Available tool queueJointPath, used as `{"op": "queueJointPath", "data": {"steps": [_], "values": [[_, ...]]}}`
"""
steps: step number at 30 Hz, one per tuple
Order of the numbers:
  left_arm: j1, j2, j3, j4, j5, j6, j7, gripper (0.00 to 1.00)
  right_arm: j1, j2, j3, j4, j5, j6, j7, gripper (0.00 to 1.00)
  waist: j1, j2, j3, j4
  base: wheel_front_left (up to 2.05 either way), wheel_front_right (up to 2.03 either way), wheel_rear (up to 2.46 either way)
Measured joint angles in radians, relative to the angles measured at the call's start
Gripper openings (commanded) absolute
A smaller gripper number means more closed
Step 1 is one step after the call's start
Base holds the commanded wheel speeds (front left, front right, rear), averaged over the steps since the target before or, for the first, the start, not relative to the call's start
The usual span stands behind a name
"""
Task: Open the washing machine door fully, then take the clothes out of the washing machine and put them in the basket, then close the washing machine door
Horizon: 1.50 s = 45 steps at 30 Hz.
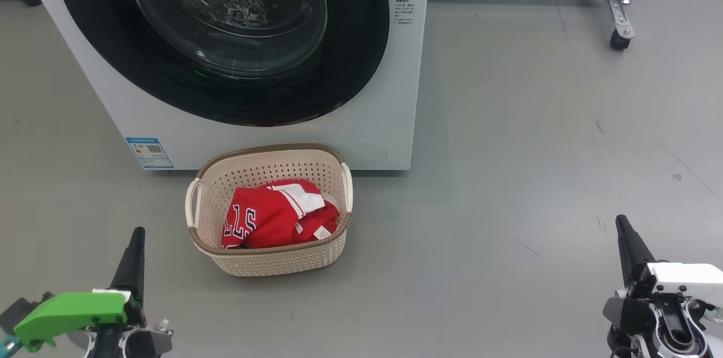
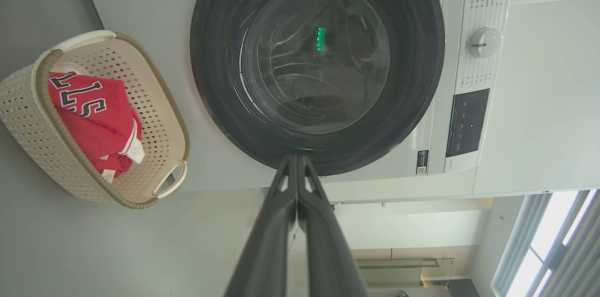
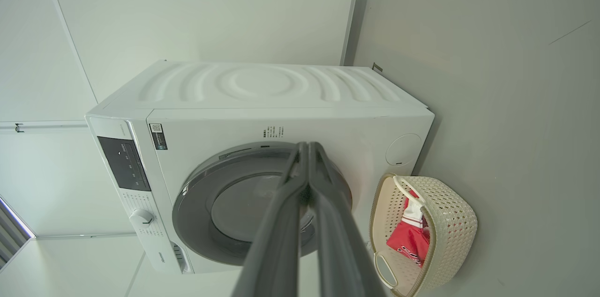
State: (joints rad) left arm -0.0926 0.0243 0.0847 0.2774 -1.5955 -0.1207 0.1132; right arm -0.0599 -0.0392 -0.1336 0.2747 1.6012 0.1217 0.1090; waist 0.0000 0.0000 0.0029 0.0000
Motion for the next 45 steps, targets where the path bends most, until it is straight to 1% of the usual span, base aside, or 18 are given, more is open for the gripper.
{"op": "queueJointPath", "data": {"steps": [45], "values": [[0.0, 0.0, 0.0, -0.001, 0.0, 0.0, 0.0, 0.0, 0.0, 0.0, 0.0, 0.0, 0.0, 0.0, 0.0, 0.0, 0.0, 0.0, 0.0, 0.0, 0.0, 0.0, 0.0]]}}
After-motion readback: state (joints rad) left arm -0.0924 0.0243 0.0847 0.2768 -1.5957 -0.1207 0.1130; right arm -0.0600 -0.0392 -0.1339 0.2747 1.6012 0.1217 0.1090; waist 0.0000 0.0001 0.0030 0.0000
